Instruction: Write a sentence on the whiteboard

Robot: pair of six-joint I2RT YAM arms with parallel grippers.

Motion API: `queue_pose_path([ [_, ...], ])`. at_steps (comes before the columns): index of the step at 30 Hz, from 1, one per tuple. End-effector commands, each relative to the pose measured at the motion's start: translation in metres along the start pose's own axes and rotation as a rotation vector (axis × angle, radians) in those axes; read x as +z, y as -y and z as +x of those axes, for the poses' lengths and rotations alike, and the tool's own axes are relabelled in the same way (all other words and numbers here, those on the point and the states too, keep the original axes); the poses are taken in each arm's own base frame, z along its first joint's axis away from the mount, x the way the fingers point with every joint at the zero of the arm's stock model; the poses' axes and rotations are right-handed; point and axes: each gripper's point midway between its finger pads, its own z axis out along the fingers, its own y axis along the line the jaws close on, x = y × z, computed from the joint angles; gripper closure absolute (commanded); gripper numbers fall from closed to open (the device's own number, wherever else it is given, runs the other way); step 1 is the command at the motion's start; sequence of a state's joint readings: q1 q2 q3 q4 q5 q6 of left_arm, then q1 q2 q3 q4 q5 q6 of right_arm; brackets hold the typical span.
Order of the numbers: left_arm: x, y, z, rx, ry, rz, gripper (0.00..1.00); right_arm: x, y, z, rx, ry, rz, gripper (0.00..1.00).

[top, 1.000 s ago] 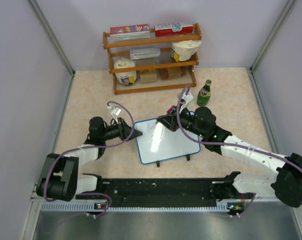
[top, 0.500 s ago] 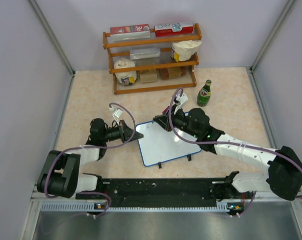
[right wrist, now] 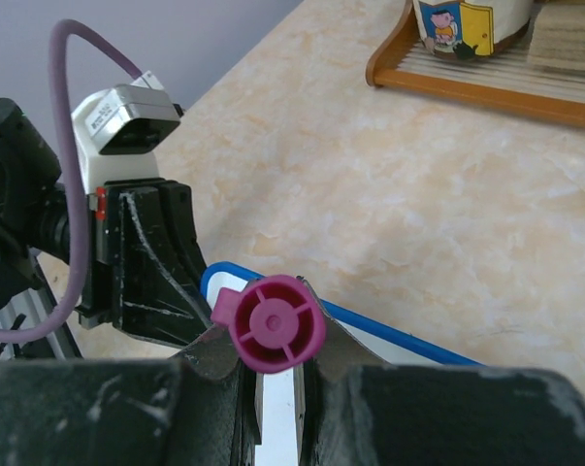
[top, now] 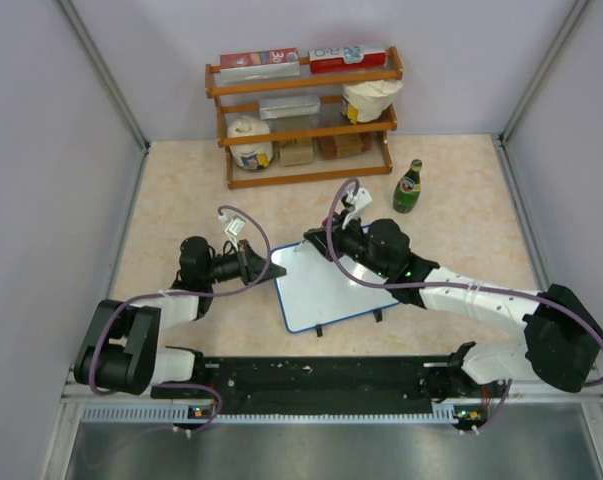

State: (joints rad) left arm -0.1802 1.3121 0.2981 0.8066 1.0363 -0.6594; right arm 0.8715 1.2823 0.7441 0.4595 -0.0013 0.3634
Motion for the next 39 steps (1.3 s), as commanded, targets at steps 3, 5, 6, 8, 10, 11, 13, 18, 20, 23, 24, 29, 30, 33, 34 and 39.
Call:
queue_pose_path([
  [3,0.002,-0.008,-0.001,0.064,0.008,-0.019,1.00,0.006,0.001,0.000,0.009,0.028,0.019,1.00],
  [5,0.002,-0.007,-0.001,0.064,0.007,-0.018,1.00,0.006,0.004,0.004,0.012,0.022,0.029,1.00],
  [6,0.002,-0.008,-0.001,0.064,0.007,-0.018,1.00,0.006,0.004,0.005,0.013,0.020,0.032,1.00],
  [8,0.002,-0.008,0.000,0.065,0.007,-0.018,1.00,0.005,0.007,0.010,0.013,0.010,0.041,1.00],
  [10,0.002,-0.008,0.000,0.062,0.007,-0.020,1.00,0.003,0.009,0.014,0.012,0.002,0.049,1.00],
  [11,0.002,-0.008,0.000,0.062,0.006,-0.020,1.00,0.001,0.010,0.016,0.012,-0.002,0.052,1.00],
  [13,0.002,-0.008,0.000,0.060,0.004,-0.018,1.00,-0.001,0.014,0.021,0.012,-0.013,0.063,1.00],
  [18,0.002,-0.009,0.000,0.056,0.002,-0.018,1.00,-0.006,0.018,0.034,0.015,-0.040,0.073,1.00],
  [20,0.003,-0.009,0.000,0.056,0.003,-0.019,1.00,-0.009,0.019,0.036,0.015,-0.042,0.076,1.00],
  [23,0.003,-0.010,0.000,0.055,0.002,-0.019,1.00,-0.013,0.020,0.037,0.013,-0.040,0.077,1.00],
  [24,0.003,-0.009,0.000,0.056,0.001,-0.016,1.00,-0.013,0.020,0.038,0.011,-0.043,0.074,1.00],
  [29,0.003,-0.010,0.000,0.055,-0.001,-0.016,1.00,-0.017,0.015,0.026,0.022,-0.013,0.063,1.00],
  [30,0.003,-0.010,0.000,0.057,-0.001,-0.018,1.00,-0.017,0.014,0.022,0.029,-0.003,0.062,1.00],
  [33,0.003,-0.010,0.000,0.057,-0.001,-0.018,1.00,-0.021,0.006,0.004,0.043,0.049,0.041,1.00],
  [34,0.003,-0.010,0.001,0.057,-0.002,-0.016,1.00,-0.022,0.005,-0.002,0.045,0.065,0.038,1.00],
  [39,0.003,-0.010,0.001,0.057,-0.002,-0.015,1.00,-0.023,0.003,-0.021,0.042,0.107,0.056,1.00],
])
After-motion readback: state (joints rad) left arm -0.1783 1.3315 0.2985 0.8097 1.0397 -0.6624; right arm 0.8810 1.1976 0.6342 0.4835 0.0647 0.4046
